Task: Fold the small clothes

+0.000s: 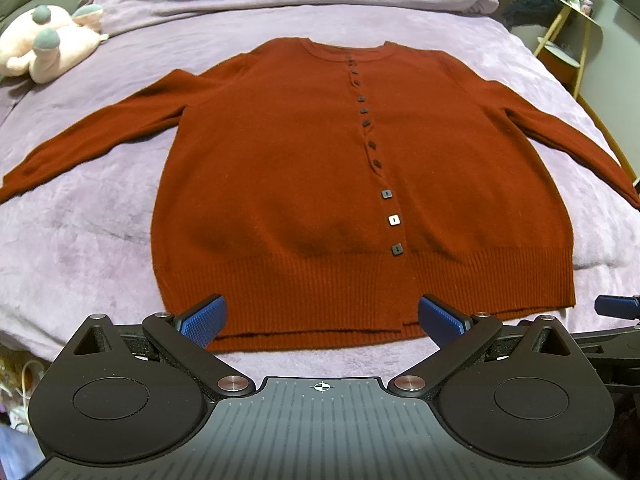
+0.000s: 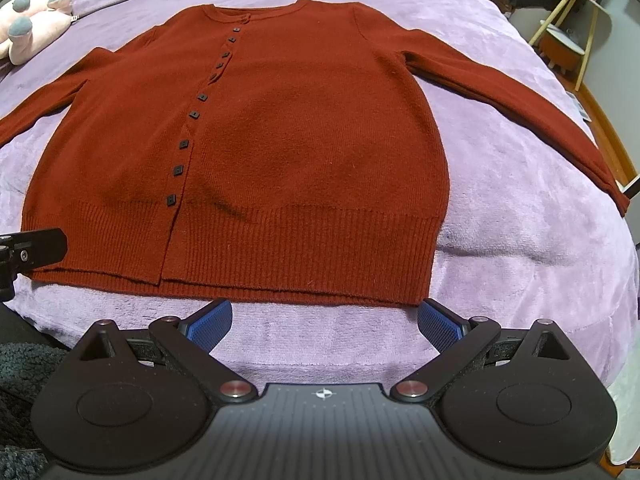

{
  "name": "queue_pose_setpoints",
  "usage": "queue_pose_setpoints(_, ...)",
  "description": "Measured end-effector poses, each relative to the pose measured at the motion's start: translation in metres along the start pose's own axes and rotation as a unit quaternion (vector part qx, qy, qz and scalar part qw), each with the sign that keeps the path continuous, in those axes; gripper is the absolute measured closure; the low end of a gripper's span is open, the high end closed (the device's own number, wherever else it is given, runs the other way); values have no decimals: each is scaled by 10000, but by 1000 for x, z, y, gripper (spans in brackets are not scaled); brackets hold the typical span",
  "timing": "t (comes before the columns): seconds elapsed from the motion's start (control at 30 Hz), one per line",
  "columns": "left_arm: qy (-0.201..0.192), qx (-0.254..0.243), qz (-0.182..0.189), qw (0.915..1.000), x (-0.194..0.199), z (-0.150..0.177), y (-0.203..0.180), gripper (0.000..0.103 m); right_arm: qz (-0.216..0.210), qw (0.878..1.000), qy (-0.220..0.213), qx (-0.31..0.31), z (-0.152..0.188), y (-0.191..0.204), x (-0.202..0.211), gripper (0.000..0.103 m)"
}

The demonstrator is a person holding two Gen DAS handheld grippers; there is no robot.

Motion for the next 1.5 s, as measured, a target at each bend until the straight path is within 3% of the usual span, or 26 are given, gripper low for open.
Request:
queue_pose_setpoints(1.07, 98, -37, 17, 9999, -4, 3, -2, 0, -67, 9999, 29, -91, 2, -2, -3, 4)
queue_pose_setpoints(1.5, 275, 55, 226, 9994, -14, 6, -5, 0, -641, 9968, 41, -484, 0, -5, -9, 4)
Point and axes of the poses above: each gripper's, at about its wrist camera, not at the fingertips, and x roughly against the way its jaws point, y to its left, z to its underside, the point moved 9 cm from there along -x, roughly the way its jaws point, and after that the axes turned 3 degrees about -y, right-handed, at the moved point
